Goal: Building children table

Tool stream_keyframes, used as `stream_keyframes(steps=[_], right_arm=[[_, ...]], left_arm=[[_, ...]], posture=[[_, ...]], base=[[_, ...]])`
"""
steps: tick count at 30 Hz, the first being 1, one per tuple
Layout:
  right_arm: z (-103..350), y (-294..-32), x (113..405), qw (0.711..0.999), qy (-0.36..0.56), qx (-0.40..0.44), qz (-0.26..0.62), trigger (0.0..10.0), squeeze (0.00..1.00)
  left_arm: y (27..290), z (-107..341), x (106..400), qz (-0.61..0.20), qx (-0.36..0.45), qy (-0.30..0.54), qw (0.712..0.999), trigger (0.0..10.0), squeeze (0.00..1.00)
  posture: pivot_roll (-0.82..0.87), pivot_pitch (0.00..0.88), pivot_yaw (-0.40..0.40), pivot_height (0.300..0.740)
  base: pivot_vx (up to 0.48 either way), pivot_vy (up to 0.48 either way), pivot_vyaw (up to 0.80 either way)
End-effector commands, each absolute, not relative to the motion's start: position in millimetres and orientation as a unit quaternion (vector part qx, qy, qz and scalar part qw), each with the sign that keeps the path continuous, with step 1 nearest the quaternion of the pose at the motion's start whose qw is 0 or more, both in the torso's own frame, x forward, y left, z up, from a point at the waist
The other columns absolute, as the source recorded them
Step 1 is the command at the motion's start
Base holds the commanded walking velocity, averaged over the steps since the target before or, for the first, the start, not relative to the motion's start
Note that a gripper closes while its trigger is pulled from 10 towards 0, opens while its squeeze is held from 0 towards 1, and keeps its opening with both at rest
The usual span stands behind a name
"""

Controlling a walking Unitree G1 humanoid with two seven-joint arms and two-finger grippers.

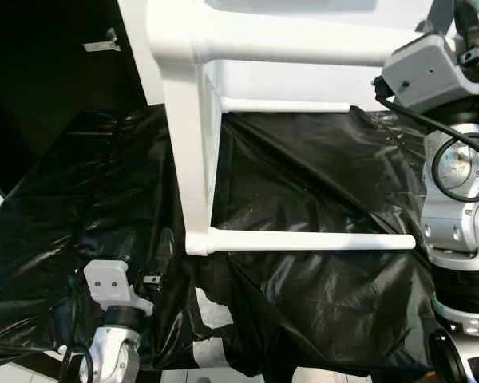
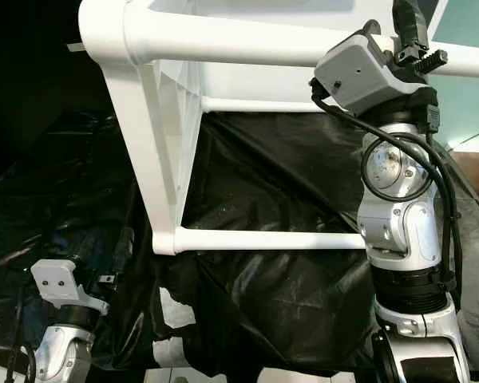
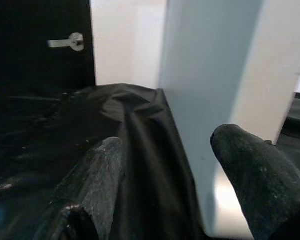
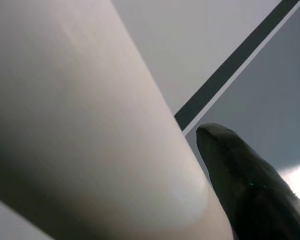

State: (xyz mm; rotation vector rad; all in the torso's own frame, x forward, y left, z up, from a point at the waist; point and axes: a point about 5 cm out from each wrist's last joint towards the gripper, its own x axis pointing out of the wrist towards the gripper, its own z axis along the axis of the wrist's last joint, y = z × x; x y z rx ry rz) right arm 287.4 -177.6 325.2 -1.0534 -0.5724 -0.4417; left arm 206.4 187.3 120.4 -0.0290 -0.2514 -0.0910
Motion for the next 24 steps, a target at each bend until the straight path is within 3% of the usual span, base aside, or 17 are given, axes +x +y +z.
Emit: stream_keyframes(steps=[1, 7, 13, 16, 18, 21, 24], right_arm=[[298, -206, 296, 0.869, -0.158, -0.402, -0.242, 0.0, 0.00], [271, -251, 286, 0.910, -0.057, -0.245, -0.330, 0.0, 0.00], [244, -264, 290, 0.951, 0.016, -0.128, -0.283, 0.0, 0.00], [221, -255, 294, 0.972, 0.055, -0.106, -0.204, 0.0, 0.00], [203, -227, 293, 0.986, 0.090, -0.106, -0.089, 0.0, 0.00], [191, -196, 285, 0.985, 0.108, -0.130, 0.031, 0.0, 0.00], [185, -178, 273, 0.976, 0.108, -0.162, 0.096, 0.0, 0.00]], left_arm=[[197, 121, 213, 0.048, -0.003, -0.133, 0.990, 10.0, 0.00], [183, 112, 214, 0.043, -0.016, -0.118, 0.992, 10.0, 0.00], [175, 111, 217, 0.044, -0.015, -0.121, 0.992, 10.0, 0.00], [172, 111, 216, 0.041, -0.015, -0.123, 0.991, 10.0, 0.00], [168, 114, 219, 0.035, -0.016, -0.129, 0.991, 10.0, 0.00], [164, 115, 221, 0.028, -0.017, -0.132, 0.991, 10.0, 0.00], [161, 114, 221, 0.019, -0.015, -0.131, 0.991, 10.0, 0.00]], posture=[[0.17, 0.000, 0.026, 0.740], [0.14, 0.000, 0.036, 0.740], [0.14, 0.000, 0.030, 0.740], [0.14, 0.000, 0.030, 0.740], [0.13, 0.000, 0.032, 0.740], [0.13, 0.000, 0.035, 0.740], [0.13, 0.000, 0.038, 0.740]], base=[[0.000, 0.000, 0.00], [0.000, 0.000, 0.00], [0.000, 0.000, 0.00], [0.000, 0.000, 0.00], [0.000, 0.000, 0.00], [0.000, 0.000, 0.00], [0.000, 0.000, 0.00]])
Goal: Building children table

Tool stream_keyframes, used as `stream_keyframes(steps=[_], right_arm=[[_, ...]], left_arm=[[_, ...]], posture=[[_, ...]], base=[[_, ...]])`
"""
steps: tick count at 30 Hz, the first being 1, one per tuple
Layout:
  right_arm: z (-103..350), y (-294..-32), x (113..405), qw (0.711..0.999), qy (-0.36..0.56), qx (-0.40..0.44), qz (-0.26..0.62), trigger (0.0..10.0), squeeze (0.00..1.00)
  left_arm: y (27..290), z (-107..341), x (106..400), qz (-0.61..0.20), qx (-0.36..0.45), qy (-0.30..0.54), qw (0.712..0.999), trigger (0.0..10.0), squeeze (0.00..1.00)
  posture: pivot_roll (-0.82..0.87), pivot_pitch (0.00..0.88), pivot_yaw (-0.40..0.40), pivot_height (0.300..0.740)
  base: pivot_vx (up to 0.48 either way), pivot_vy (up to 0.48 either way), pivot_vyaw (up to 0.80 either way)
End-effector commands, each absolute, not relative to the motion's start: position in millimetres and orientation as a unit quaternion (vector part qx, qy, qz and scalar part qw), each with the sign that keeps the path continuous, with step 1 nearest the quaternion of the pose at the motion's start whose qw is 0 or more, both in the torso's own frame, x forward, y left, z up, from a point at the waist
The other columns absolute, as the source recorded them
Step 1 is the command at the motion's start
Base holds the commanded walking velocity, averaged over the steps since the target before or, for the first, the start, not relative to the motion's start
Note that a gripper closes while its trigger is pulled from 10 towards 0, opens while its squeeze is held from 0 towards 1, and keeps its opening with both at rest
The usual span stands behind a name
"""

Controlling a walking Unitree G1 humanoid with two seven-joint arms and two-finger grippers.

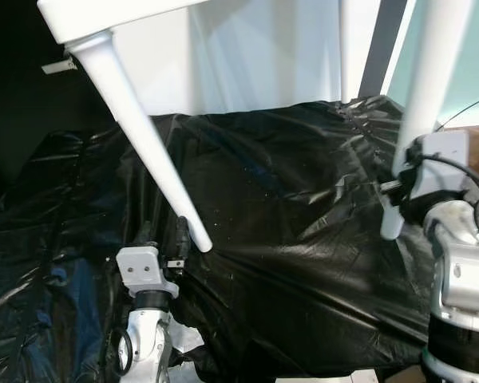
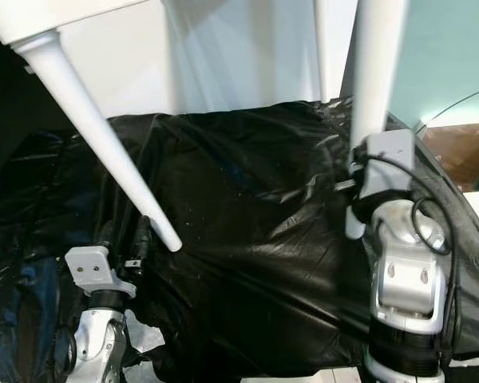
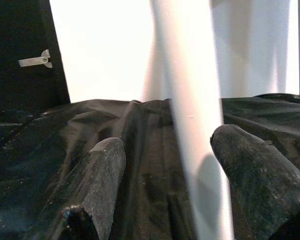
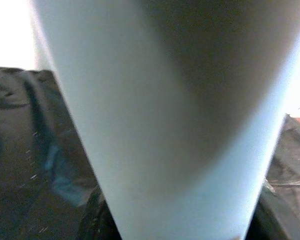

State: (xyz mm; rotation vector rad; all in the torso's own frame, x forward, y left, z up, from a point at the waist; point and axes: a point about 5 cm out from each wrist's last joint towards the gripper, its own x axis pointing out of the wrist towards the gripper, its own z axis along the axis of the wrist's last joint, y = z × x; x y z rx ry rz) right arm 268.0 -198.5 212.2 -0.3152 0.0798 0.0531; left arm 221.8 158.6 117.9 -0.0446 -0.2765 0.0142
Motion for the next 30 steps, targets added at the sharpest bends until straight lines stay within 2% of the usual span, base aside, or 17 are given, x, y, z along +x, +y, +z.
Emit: stream_keyframes(steps=[1, 7, 9, 14, 17, 20, 25, 26, 28, 29, 30], right_arm=[[177, -169, 262, 0.973, 0.104, -0.174, 0.111, 0.0, 0.00], [153, -165, 217, 0.976, 0.098, -0.141, 0.136, 0.0, 0.00], [146, -181, 203, 0.979, 0.112, -0.137, 0.103, 0.0, 0.00], [147, -190, 168, 0.988, 0.083, -0.090, 0.097, 0.0, 0.00], [160, -185, 152, 0.987, 0.040, -0.067, 0.139, 0.0, 0.00], [164, -187, 137, 0.986, 0.039, -0.029, 0.159, 0.0, 0.00], [149, -194, 129, 0.989, 0.059, -0.005, 0.138, 0.0, 0.00], [142, -197, 130, 0.990, 0.065, 0.005, 0.121, 10.0, 0.00], [135, -199, 133, 0.991, 0.068, 0.013, 0.116, 10.0, 0.00], [133, -200, 138, 0.992, 0.060, 0.017, 0.112, 10.0, 1.00], [132, -200, 139, 0.992, 0.056, 0.019, 0.111, 10.0, 1.00]], left_arm=[[159, 114, 220, 0.017, -0.014, -0.130, 0.991, 10.0, 0.00], [157, 112, 220, 0.004, -0.006, -0.128, 0.992, 10.0, 0.00], [156, 112, 222, -0.002, -0.005, -0.128, 0.992, 10.0, 0.00], [155, 108, 224, -0.014, -0.002, -0.123, 0.992, 10.0, 0.00], [156, 107, 225, -0.017, 0.001, -0.121, 0.992, 10.0, 0.00], [157, 104, 224, -0.019, 0.004, -0.117, 0.993, 10.0, 0.00], [156, 101, 224, -0.022, 0.004, -0.111, 0.994, 10.0, 0.00], [155, 100, 224, -0.023, 0.003, -0.108, 0.994, 10.0, 0.00], [155, 100, 225, -0.022, 0.002, -0.107, 0.994, 10.0, 0.00], [155, 101, 225, -0.020, 0.002, -0.110, 0.994, 10.0, 0.00], [155, 101, 225, -0.019, 0.002, -0.112, 0.994, 10.0, 0.00]], posture=[[0.13, 0.000, 0.040, 0.740], [0.11, 0.000, 0.048, 0.740], [0.11, 0.000, 0.054, 0.740], [0.08, 0.000, 0.070, 0.740], [0.08, 0.000, 0.075, 0.740], [0.07, 0.000, 0.074, 0.740], [0.07, 0.000, 0.075, 0.740], [0.07, 0.000, 0.075, 0.740], [0.08, 0.000, 0.071, 0.740], [0.09, 0.000, 0.067, 0.740], [0.09, 0.000, 0.067, 0.740]], base=[[0.000, 0.000, 0.00], [0.000, 0.000, 0.00], [0.000, 0.000, 0.00], [0.000, 0.000, 0.00], [0.000, 0.000, 0.00], [0.000, 0.000, 0.00], [0.000, 0.000, 0.00], [0.000, 0.000, 0.00], [0.000, 0.000, 0.00], [0.000, 0.000, 0.00], [0.000, 0.000, 0.00]])
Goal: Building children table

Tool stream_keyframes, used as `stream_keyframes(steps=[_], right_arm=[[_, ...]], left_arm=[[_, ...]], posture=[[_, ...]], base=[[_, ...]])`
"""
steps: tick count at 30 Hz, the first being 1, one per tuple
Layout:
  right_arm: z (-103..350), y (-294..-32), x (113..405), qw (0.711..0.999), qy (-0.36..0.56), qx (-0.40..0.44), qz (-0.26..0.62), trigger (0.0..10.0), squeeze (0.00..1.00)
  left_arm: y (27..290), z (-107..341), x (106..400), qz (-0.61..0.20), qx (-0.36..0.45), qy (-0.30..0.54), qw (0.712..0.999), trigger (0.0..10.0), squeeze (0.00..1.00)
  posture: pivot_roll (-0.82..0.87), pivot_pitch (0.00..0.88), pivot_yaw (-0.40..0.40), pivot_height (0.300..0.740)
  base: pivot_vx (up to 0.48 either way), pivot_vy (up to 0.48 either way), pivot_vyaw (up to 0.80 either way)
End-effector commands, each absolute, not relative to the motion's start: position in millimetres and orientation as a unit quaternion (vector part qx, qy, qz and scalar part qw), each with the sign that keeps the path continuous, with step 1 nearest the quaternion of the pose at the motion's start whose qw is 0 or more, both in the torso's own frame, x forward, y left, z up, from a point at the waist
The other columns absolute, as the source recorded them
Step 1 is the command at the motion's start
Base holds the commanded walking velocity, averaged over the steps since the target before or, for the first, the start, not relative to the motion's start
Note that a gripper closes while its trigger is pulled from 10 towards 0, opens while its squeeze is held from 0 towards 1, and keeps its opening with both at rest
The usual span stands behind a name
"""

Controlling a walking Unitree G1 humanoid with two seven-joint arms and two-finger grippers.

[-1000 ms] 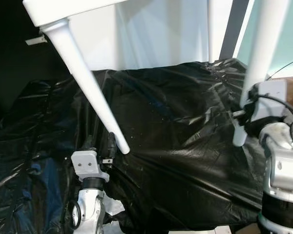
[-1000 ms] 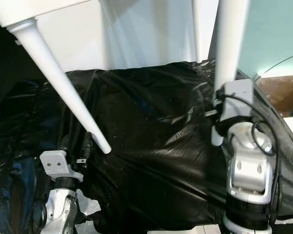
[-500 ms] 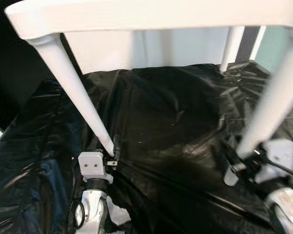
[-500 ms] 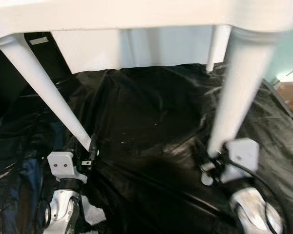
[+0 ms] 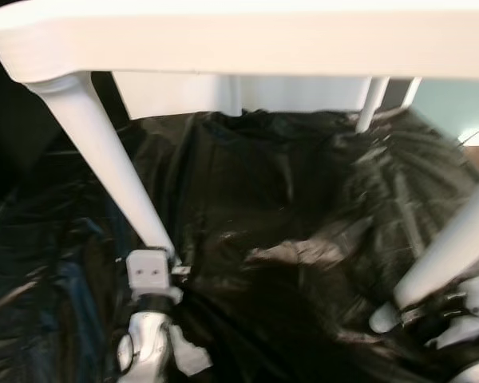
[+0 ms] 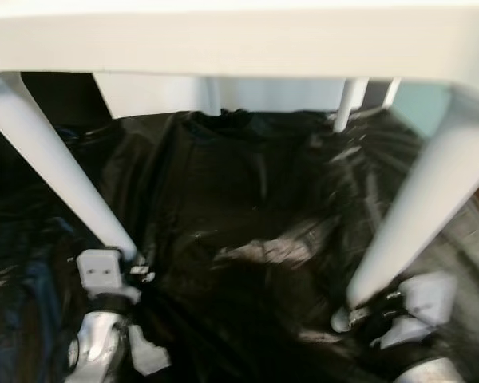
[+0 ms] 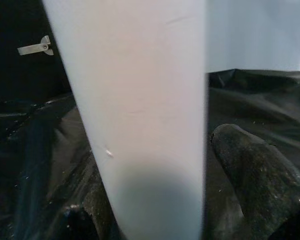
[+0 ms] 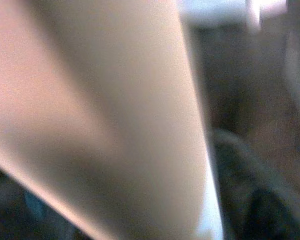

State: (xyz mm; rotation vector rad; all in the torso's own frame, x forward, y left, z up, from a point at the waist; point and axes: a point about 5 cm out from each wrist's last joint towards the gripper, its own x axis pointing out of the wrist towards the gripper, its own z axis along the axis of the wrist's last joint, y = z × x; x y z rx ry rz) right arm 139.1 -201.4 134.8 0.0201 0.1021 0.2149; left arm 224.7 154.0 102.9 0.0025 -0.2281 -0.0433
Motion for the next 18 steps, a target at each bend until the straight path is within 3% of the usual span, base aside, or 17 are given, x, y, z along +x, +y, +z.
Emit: stream_keyframes(steps=[1, 2, 3, 9, 13, 18], right_arm=[[133, -199, 144, 0.993, 0.045, 0.006, 0.111, 10.0, 1.00], [133, -199, 146, 0.993, 0.040, -0.001, 0.109, 10.0, 1.00], [134, -201, 148, 0.996, 0.027, 0.000, 0.089, 10.0, 0.00], [126, -213, 141, 0.999, 0.012, 0.046, 0.026, 10.0, 0.00], [125, -215, 127, 0.996, 0.018, 0.082, 0.035, 10.0, 0.00], [126, -214, 127, 0.996, 0.008, 0.069, 0.053, 10.0, 0.00]], left_arm=[[154, 105, 224, -0.024, 0.008, -0.125, 0.992, 10.0, 0.00], [154, 106, 223, -0.027, 0.011, -0.129, 0.991, 10.0, 0.00], [153, 108, 220, -0.037, 0.019, -0.137, 0.990, 10.0, 0.00], [156, 110, 206, -0.047, 0.028, -0.140, 0.989, 10.0, 0.00], [163, 113, 200, -0.029, 0.030, -0.140, 0.989, 10.0, 0.00], [165, 112, 195, -0.025, 0.039, -0.135, 0.990, 10.0, 0.00]], posture=[[0.10, 0.000, 0.065, 0.740], [0.11, 0.000, 0.065, 0.740], [0.12, 0.000, 0.065, 0.740], [0.14, 0.000, 0.081, 0.740], [0.16, 0.000, 0.074, 0.740], [0.18, 0.000, 0.066, 0.740]], base=[[0.000, 0.000, 0.00], [0.000, 0.000, 0.00], [0.000, 0.000, 0.00], [0.000, 0.000, 0.00], [0.000, 0.000, 0.00], [0.000, 0.000, 0.00]])
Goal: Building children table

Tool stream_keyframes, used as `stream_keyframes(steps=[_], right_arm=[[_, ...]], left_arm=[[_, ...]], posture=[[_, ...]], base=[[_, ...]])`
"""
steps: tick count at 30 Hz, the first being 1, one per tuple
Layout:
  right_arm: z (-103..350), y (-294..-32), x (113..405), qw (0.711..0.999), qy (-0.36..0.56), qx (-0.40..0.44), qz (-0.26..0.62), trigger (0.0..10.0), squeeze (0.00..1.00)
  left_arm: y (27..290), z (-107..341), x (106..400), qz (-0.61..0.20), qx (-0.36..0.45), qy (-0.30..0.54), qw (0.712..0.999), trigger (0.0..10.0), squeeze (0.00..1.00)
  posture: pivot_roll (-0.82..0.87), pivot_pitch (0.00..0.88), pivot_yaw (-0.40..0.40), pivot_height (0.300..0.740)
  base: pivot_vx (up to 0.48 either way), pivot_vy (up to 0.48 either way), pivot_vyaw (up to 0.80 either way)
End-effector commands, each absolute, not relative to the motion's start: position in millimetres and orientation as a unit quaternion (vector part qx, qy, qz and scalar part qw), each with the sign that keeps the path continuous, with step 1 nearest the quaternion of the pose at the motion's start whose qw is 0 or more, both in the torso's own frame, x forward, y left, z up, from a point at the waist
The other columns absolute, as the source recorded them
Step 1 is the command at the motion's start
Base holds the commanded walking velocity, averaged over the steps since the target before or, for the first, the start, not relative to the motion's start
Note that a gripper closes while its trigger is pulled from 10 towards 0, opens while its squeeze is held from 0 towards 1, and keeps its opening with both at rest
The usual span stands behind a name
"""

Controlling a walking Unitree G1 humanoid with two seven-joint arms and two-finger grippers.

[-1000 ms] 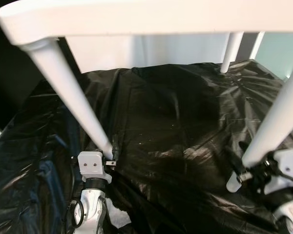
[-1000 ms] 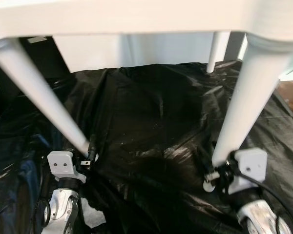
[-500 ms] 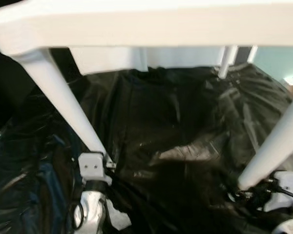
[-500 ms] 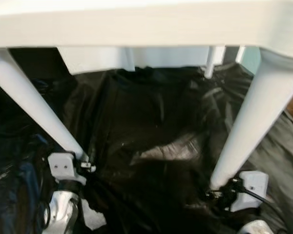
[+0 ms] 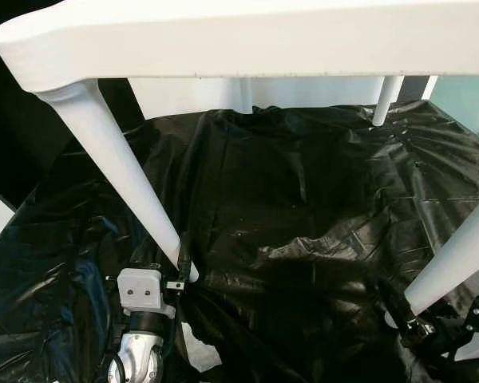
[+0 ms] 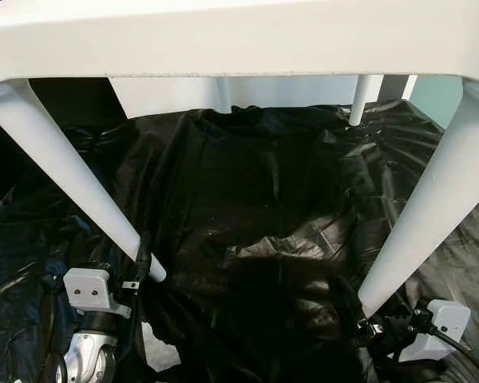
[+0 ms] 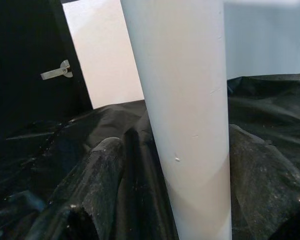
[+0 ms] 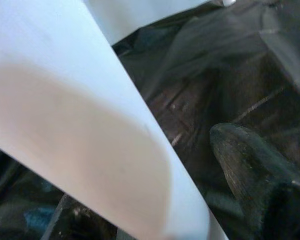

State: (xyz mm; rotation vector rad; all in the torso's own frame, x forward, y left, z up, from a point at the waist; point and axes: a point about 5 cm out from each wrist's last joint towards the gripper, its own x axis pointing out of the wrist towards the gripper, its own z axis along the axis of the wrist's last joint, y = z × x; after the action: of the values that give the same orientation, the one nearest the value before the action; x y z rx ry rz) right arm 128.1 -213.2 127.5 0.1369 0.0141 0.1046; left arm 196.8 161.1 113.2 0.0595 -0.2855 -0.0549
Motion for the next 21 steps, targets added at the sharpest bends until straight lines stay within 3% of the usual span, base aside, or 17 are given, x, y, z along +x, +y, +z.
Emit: stream_keyframes(steps=[1, 4, 21], right_arm=[[127, -213, 128, 0.997, 0.005, 0.063, 0.053, 10.0, 0.00], [147, -212, 140, 0.998, -0.050, -0.001, 0.037, 10.0, 0.00], [155, -196, 154, 0.995, -0.051, 0.011, 0.088, 10.0, 0.00]], left_arm=[[165, 112, 195, -0.025, 0.037, -0.133, 0.990, 10.0, 0.00], [168, 98, 190, -0.036, -0.002, -0.083, 0.996, 10.0, 0.00], [167, 100, 191, -0.061, 0.023, -0.098, 0.993, 10.0, 0.00]], posture=[[0.18, 0.000, 0.066, 0.740], [0.19, 0.000, 0.070, 0.740], [0.19, 0.000, 0.061, 0.740]], base=[[0.000, 0.000, 0.00], [0.000, 0.000, 0.00], [0.000, 0.000, 0.00]])
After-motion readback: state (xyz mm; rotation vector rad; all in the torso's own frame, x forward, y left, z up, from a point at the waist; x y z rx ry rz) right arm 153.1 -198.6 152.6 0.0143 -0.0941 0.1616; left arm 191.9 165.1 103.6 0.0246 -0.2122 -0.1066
